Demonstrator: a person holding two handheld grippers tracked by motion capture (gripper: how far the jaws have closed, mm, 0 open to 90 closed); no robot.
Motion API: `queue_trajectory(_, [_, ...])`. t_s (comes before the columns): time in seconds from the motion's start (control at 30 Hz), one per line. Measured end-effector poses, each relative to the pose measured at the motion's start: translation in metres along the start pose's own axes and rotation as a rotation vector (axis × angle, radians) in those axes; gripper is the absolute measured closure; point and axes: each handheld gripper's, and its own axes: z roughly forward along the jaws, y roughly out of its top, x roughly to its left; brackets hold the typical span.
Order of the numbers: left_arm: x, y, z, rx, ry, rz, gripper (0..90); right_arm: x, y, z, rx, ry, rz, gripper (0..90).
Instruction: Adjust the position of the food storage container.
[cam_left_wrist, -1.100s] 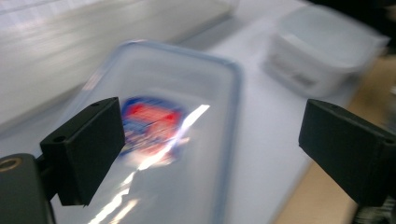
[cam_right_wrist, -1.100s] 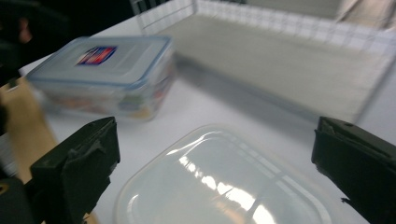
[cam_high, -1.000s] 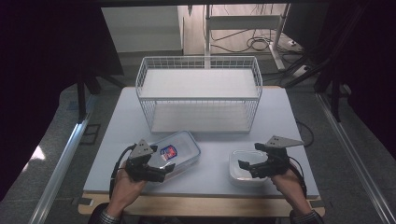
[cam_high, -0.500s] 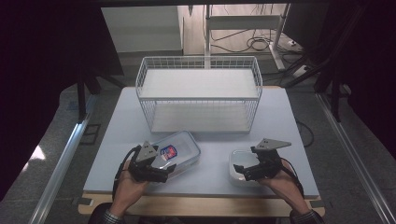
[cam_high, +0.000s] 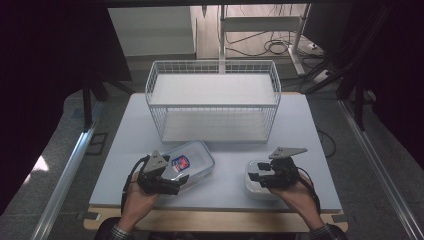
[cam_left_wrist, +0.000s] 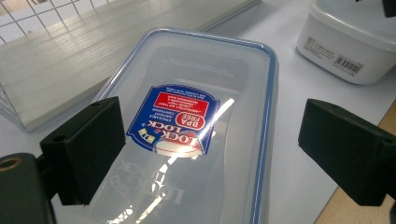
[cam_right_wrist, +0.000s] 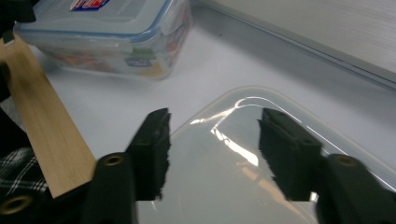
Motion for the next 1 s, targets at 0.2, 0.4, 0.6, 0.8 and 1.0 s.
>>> queue_trajectory(0.2, [-0.001,0.001,-0.004,-0.035,-0.006,0.008,7.3,0.016,0.008,0.008,0.013,0.018,-0.08,75.0])
queue_trajectory(0.4, [-0.001,0.001,-0.002,-0.027,-0.005,0.013,7.4,0.028,0.011,0.022,0.06,0.033,-0.115,89.5])
queue_trajectory(0.6, [-0.003,0.0,0.001,0.0,0.003,0.036,7.5,0.038,0.009,0.036,0.13,0.028,-0.155,89.8])
queue_trajectory(0.8, [-0.003,-0.001,0.001,0.005,0.004,0.035,7.5,0.038,0.007,0.035,0.15,0.019,-0.156,89.9])
queue_trajectory(1.0, [-0.001,-0.001,-0.001,-0.001,0.01,0.028,7.6,0.028,0.001,0.025,0.152,-0.015,-0.117,89.9])
